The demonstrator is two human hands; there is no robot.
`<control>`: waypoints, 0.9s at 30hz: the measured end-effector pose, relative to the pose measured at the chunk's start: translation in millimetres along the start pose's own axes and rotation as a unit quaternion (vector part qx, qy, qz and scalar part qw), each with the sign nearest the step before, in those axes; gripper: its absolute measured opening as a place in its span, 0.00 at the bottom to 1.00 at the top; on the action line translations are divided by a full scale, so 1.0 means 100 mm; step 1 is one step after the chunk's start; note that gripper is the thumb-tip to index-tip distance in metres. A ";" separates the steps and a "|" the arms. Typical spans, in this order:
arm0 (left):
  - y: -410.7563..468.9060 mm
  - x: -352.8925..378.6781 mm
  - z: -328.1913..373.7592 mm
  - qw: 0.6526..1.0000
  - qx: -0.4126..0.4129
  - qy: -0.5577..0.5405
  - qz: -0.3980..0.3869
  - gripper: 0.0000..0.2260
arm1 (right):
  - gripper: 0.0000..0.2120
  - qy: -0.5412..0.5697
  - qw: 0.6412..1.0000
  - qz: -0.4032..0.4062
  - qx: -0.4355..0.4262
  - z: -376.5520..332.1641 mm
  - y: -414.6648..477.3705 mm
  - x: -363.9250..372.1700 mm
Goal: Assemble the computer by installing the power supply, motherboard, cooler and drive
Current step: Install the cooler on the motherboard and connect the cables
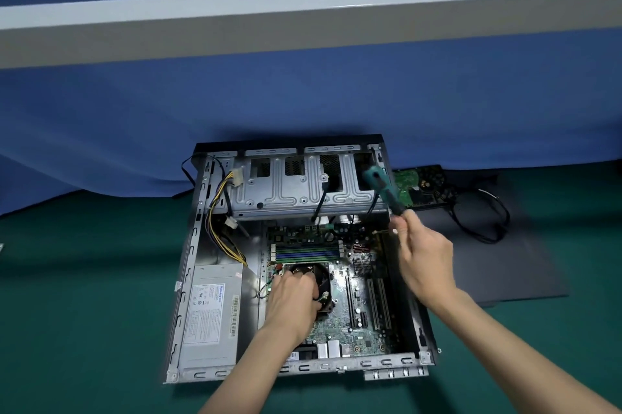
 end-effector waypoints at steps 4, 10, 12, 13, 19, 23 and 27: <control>0.00 0.02 -0.01 1.000 -0.016 -0.026 0.005 0.07 | 0.18 -0.047 0.983 -0.058 0.165 0.45 -0.06 -0.05; -0.06 0.08 0.05 0.999 -0.027 -0.018 0.000 0.07 | 0.21 -0.103 0.926 -0.216 0.292 0.96 -0.21 0.19; -0.09 0.10 0.05 0.999 -0.039 -0.017 0.004 0.07 | 0.20 -0.124 0.911 -0.265 0.290 1.01 -0.27 0.27; -0.10 0.11 0.04 0.999 -0.046 -0.019 0.007 0.07 | 0.19 -0.136 0.908 -0.281 0.281 1.01 -0.29 0.30; -0.04 0.15 0.06 0.999 -0.047 -0.022 0.004 0.06 | 0.16 -0.194 0.892 -0.345 0.219 0.99 -0.30 0.38; 0.03 0.13 0.11 0.999 -0.047 -0.002 0.012 0.07 | 0.14 -0.280 0.872 -0.365 0.167 0.94 -0.21 0.35; 0.02 0.08 0.13 0.998 -0.057 -0.023 0.032 0.06 | 0.22 -0.289 0.895 -0.297 0.166 0.86 -0.12 0.25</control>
Point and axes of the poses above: each hand's wrist, its own y-axis towards the middle knuckle, its own x-axis out of the palm, z = x × y, the point moved 2 cm from there along y, towards the middle knuckle, and after that the axes turned 6 degrees about x, right-handed, at the moved point
